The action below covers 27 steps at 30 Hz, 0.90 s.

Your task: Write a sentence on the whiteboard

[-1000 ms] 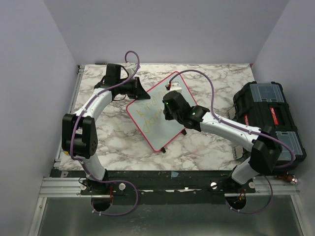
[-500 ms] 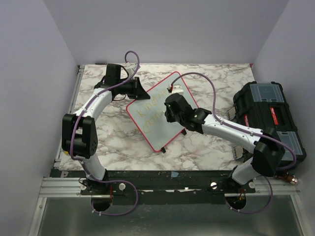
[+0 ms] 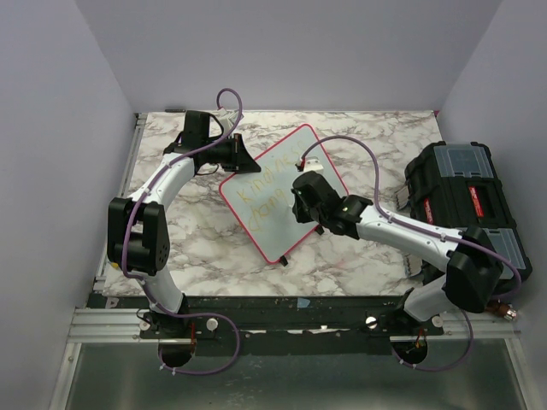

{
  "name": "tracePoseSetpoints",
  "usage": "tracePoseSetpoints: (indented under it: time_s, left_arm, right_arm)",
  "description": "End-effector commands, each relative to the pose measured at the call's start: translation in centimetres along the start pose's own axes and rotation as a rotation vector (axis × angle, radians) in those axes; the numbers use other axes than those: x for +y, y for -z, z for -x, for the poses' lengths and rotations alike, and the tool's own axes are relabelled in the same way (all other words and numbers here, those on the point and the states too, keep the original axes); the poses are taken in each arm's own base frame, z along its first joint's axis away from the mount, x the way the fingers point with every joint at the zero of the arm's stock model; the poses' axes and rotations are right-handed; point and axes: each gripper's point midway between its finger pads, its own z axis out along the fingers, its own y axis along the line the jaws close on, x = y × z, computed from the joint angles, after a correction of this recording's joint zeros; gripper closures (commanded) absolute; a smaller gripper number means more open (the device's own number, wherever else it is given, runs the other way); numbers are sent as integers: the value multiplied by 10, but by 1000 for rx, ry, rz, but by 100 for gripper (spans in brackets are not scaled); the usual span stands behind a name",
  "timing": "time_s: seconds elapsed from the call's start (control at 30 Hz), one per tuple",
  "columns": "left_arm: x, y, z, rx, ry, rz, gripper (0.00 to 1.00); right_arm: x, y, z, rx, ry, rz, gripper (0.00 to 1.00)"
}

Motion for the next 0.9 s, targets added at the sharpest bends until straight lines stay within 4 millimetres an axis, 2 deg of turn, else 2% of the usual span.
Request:
tracePoseSetpoints:
  time_s: [0.0, 0.23, 0.47, 0.57, 0.73, 0.87]
  left_arm:
    - [12, -4, -14, 36, -71, 60, 100]
    - [12, -4, -15, 38, -68, 62, 100]
    - [12, -4, -15, 37, -68, 61, 100]
    - [12, -4, -15, 38, -68, 60, 100]
    - [11, -4, -14, 35, -71, 61, 100]
    - [10, -3, -15, 35, -71, 58, 100]
  right_arm:
    - [-2, -3, -36, 119, 9, 21, 99]
    - [8, 1, -31, 118, -1, 68, 100]
    - [22, 8, -11, 72, -12, 122, 99]
    - [25, 12, 8, 18, -30, 122, 99]
    - [28, 39, 61, -196, -81, 164, 99]
    - [16, 57, 89, -331, -116, 132, 99]
